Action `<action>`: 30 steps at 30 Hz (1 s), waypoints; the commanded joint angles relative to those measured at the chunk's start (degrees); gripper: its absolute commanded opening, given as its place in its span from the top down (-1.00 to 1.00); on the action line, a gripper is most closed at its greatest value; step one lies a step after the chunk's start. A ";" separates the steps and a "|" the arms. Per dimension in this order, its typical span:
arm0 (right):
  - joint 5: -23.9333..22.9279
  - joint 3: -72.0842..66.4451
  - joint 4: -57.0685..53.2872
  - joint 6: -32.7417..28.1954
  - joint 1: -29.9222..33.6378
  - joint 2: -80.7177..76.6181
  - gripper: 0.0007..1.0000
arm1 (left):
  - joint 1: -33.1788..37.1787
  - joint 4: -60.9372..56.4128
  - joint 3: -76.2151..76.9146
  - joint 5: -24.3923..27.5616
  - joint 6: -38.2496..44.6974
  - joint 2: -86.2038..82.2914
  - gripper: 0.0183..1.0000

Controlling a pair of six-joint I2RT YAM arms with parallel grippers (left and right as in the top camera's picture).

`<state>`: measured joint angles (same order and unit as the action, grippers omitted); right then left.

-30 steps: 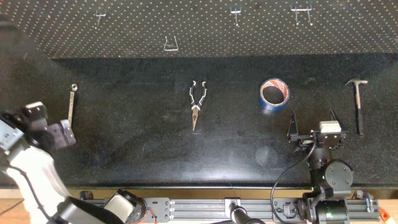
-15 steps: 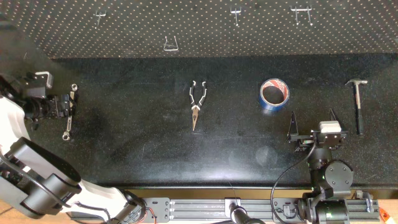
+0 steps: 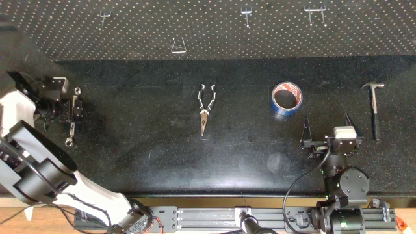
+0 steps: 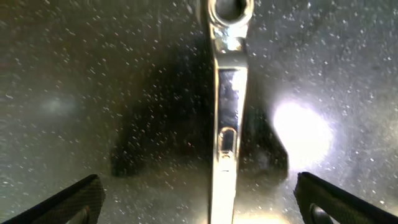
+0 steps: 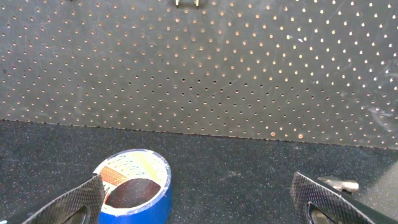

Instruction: Place Tools Onto Pegboard

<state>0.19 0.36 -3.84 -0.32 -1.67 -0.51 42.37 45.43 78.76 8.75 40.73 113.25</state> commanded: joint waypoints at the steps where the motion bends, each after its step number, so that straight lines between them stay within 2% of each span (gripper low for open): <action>1: 0.48 -0.09 -0.33 0.26 -0.35 0.26 -0.95 | -0.15 -1.33 1.07 -0.42 0.09 0.59 -0.99; 13: 0.48 -0.09 -0.33 0.26 -0.35 0.26 -0.95 | -2.43 -2.40 1.07 0.48 -7.52 1.75 -0.99; 27: 0.48 -0.09 -0.33 0.26 -0.35 0.26 -0.95 | -2.43 -2.60 1.07 0.46 -7.48 4.24 -1.00; 28: 0.48 -0.09 -0.35 0.28 -0.33 0.26 -0.95 | -2.45 -2.62 1.07 0.46 -7.48 4.24 -0.94; 30: 0.48 -0.09 -0.33 0.26 -0.35 0.28 -0.95 | -2.45 -2.60 1.07 0.48 -7.48 4.24 -0.57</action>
<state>0.19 0.36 -3.84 -0.32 -1.67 -0.51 39.86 42.59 79.29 8.75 33.93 115.20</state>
